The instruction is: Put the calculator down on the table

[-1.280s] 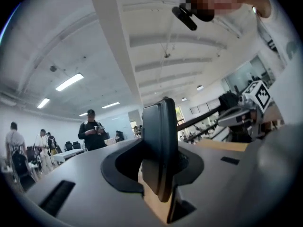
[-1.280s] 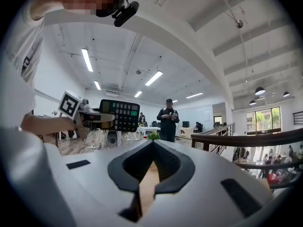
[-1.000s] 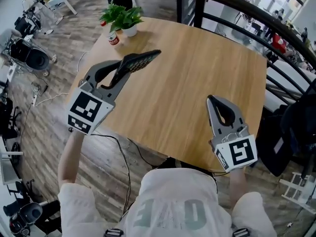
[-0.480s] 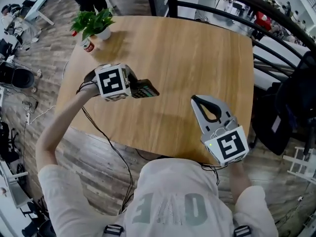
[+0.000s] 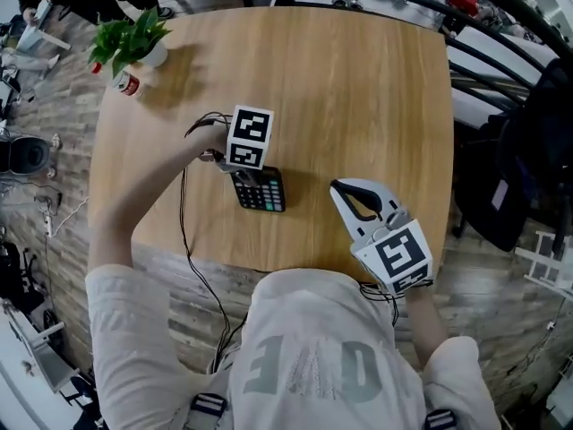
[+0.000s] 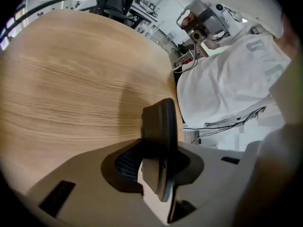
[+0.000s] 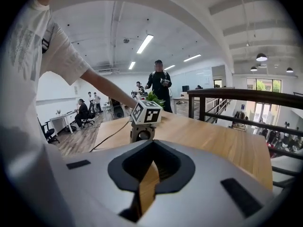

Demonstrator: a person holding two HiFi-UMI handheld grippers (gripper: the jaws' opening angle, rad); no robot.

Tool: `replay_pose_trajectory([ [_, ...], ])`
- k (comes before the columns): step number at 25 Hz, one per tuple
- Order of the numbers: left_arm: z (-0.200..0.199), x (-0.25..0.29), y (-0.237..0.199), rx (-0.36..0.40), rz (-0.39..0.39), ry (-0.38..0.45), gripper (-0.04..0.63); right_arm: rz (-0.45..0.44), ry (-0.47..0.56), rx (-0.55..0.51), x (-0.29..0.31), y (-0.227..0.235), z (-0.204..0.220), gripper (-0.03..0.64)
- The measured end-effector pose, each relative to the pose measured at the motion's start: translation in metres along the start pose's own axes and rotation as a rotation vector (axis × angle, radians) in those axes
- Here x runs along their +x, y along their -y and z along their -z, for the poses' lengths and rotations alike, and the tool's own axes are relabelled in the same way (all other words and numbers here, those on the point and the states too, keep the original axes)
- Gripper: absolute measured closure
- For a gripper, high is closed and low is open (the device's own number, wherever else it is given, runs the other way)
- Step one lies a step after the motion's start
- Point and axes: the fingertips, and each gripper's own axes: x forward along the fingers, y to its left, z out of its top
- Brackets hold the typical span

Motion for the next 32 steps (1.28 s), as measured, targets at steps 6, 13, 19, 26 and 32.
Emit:
replay_pose_trajectory([
  [6, -0.008, 0.012, -0.009, 0.034, 0.135, -0.048, 0.476, 0.006, -0.038, 0.076, 0.010, 0.006, 0.021, 0.597],
  [13, -0.018, 0.023, -0.024, 0.047, 0.168, -0.034, 0.475, 0.006, -0.056, 0.086, 0.019, 0.011, 0.029, 0.597],
  [19, -0.021, 0.028, -0.041, 0.055, 0.083, -0.036, 0.463, 0.000, -0.070, 0.083, 0.021, 0.012, 0.034, 0.597],
  [26, -0.022, 0.027, -0.049, 0.070, -0.025, -0.054, 0.412, -0.002, -0.076, 0.080, 0.020, 0.009, 0.040, 0.597],
  [32, -0.016, 0.022, -0.054, 0.017, -0.119, -0.100, 0.304, 0.005, -0.063, 0.058, 0.012, 0.006, 0.035, 0.597],
])
